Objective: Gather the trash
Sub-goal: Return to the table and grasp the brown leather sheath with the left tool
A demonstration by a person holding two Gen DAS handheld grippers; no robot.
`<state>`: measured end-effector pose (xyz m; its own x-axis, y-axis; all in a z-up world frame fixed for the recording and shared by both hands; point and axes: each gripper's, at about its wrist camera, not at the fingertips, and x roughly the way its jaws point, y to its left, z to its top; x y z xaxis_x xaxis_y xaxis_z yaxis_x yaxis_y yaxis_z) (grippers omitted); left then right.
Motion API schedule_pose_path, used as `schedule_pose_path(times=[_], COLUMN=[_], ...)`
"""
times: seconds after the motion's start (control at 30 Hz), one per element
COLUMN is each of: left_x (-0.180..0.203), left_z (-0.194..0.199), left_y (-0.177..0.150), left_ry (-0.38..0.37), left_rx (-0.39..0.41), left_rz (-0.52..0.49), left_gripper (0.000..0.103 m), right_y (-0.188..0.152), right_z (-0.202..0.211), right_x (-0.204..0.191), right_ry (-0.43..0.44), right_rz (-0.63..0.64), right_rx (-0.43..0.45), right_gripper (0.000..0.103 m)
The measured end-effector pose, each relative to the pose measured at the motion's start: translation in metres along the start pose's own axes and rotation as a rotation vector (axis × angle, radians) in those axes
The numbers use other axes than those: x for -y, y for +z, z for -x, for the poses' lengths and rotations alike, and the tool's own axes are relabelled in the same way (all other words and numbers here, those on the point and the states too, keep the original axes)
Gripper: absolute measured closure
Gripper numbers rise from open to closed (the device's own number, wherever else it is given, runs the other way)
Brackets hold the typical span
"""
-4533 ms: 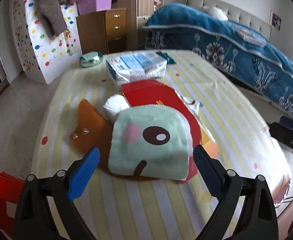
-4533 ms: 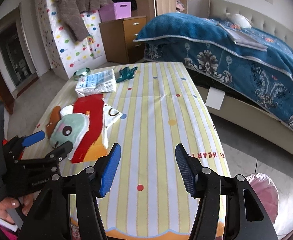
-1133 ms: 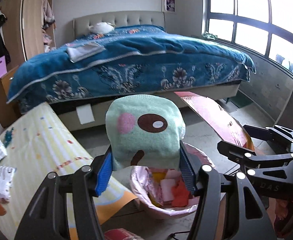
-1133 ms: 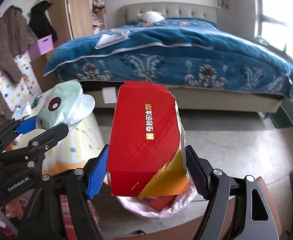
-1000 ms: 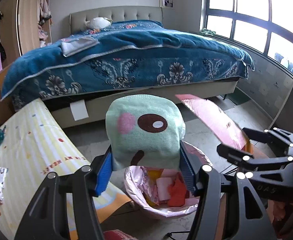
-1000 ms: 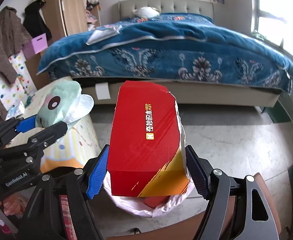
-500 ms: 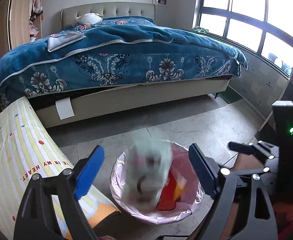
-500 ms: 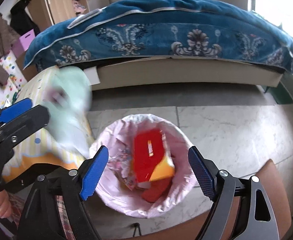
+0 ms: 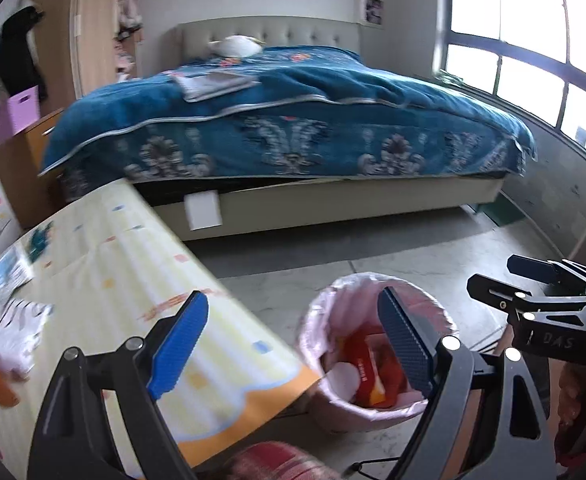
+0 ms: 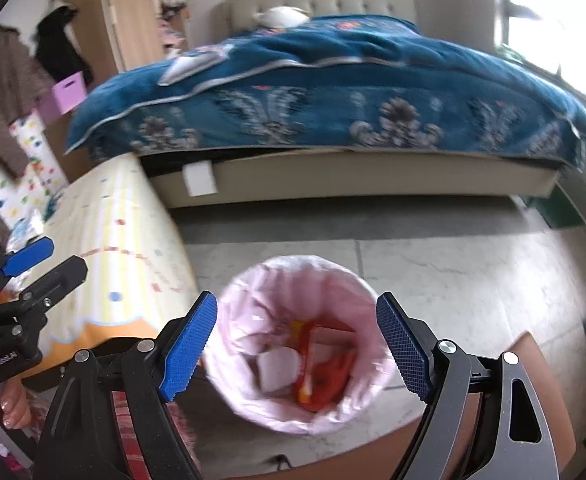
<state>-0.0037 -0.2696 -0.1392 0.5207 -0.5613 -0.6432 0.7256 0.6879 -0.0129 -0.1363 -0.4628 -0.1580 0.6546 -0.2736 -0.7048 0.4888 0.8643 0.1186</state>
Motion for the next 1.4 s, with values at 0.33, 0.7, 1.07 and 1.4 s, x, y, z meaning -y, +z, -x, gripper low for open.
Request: schedule_pose_path(times=[0.33, 0.7, 1.07, 1.4], left_x=[-0.091, -0.202, -0.274, -0.290], left_z=[0.060, 0.108, 0.141, 0.115], left_y=[-0.025, -0.070, -0.106, -0.117], left_ry=[0.194, 0.442, 0.626, 0.629], left_rx=[0.057, 0.042, 0.000, -0.081], left_rz=[0.149, 0.353, 0.479, 0.518], left_gripper=[0.019, 0.017, 0.017, 0.017], right_y=[0.019, 0.025, 0.024, 0.021], right_z=[0.000, -0.016, -0.040, -0.057], right_x=[-0.102, -0.230, -0.340, -0.387], right_ry=[0.115, 0.248, 0.390, 0.416], right_rz=[0.157, 0.338, 0.466, 0.512], right_rx=[0.022, 0.012, -0.039, -0.048], right_gripper=[0.022, 0.022, 0.022, 0.023])
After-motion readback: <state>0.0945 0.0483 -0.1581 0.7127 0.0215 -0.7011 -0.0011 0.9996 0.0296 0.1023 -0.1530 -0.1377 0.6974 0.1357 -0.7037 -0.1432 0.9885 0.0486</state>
